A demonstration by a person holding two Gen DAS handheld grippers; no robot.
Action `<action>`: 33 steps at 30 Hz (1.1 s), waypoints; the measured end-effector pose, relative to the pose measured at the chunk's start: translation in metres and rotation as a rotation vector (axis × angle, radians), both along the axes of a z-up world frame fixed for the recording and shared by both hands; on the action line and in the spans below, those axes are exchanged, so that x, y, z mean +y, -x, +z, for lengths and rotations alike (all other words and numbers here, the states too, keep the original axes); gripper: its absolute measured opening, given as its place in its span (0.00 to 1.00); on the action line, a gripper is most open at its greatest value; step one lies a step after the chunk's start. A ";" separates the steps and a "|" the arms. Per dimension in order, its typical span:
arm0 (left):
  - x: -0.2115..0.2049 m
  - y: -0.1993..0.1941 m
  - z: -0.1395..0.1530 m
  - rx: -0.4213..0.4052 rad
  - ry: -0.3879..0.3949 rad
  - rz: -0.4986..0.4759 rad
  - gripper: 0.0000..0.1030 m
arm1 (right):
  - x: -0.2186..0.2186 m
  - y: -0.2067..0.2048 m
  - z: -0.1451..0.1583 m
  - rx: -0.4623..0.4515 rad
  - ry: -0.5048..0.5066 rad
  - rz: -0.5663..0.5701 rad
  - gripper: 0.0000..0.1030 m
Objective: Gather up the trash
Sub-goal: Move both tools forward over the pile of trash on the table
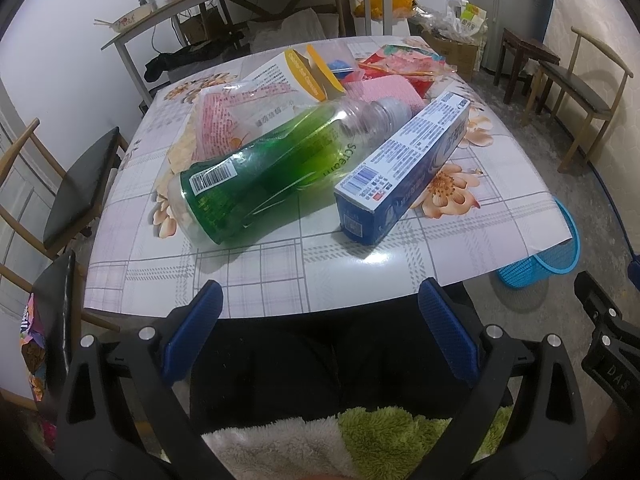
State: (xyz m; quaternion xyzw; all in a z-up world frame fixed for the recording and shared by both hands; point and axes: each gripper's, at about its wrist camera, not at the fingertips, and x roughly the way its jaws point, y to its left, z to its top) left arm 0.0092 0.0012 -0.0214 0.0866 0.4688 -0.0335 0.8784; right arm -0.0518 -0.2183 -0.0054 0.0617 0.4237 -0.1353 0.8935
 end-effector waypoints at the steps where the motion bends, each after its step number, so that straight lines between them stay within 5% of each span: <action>1: 0.000 0.000 0.000 0.001 0.000 0.001 0.92 | 0.000 -0.001 -0.001 0.002 -0.006 0.001 0.94; 14: 0.014 -0.009 -0.006 0.015 0.002 0.038 0.92 | 0.005 -0.026 -0.005 0.001 -0.121 0.038 0.94; 23: 0.042 -0.020 -0.013 0.020 0.042 0.088 0.92 | 0.028 -0.086 0.013 -0.046 -0.263 0.141 0.94; 30: 0.059 -0.025 -0.012 -0.029 0.119 0.054 0.92 | 0.047 -0.130 0.018 -0.052 -0.301 0.162 0.94; 33: 0.074 -0.028 -0.001 -0.107 0.221 0.012 0.92 | 0.047 -0.137 0.015 -0.041 -0.293 0.148 0.94</action>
